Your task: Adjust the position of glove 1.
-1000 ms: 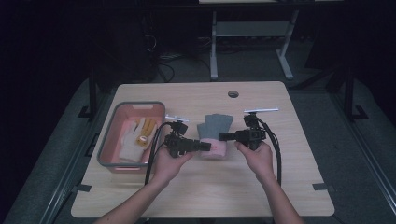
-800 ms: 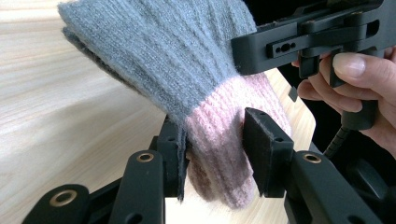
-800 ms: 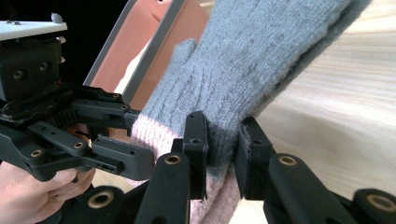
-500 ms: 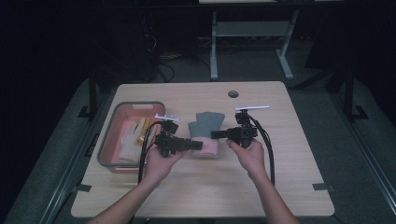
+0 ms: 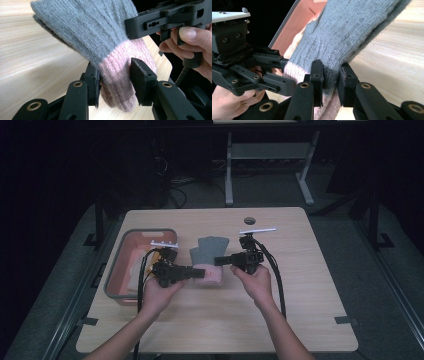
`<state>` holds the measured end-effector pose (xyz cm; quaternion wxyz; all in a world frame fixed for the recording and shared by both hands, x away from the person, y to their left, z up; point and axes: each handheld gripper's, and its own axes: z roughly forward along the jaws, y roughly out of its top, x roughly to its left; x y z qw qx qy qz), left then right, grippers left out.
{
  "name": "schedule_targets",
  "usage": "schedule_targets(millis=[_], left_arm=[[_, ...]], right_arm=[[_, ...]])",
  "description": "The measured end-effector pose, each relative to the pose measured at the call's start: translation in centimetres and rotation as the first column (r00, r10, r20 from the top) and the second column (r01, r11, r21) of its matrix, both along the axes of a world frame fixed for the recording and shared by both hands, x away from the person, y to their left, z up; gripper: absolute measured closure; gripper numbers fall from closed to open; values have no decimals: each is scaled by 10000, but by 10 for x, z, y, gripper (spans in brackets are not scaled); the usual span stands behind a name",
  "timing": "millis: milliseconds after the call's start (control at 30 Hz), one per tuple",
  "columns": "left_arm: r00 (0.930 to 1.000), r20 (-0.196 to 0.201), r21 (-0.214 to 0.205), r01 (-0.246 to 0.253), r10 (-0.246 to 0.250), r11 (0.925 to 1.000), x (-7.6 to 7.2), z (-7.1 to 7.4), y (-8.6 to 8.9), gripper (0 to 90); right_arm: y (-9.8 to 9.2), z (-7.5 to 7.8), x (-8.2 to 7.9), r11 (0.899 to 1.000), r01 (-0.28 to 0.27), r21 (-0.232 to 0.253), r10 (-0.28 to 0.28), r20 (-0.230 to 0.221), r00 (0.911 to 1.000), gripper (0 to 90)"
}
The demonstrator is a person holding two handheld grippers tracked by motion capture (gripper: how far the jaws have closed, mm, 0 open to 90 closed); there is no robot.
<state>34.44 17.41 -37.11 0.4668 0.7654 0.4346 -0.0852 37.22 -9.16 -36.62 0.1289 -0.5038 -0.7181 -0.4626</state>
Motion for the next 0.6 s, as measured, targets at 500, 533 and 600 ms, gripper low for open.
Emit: schedule_targets(millis=[500, 533, 600], left_arm=[[9997, 128, -24, -204, 204, 9998, 2, 6, 20, 614], [9997, 137, -9, -181, 182, 9998, 2, 7, 21, 614], [9997, 130, -66, -218, 219, 9997, 2, 8, 23, 615]], right_arm=[[20, 8, 6, 9997, -254, -8, 254, 124, 9996, 762], [21, 9, 6, 9997, -260, -4, 260, 168, 9995, 762], [23, 10, 7, 9996, -282, 13, 282, 194, 9994, 762]])
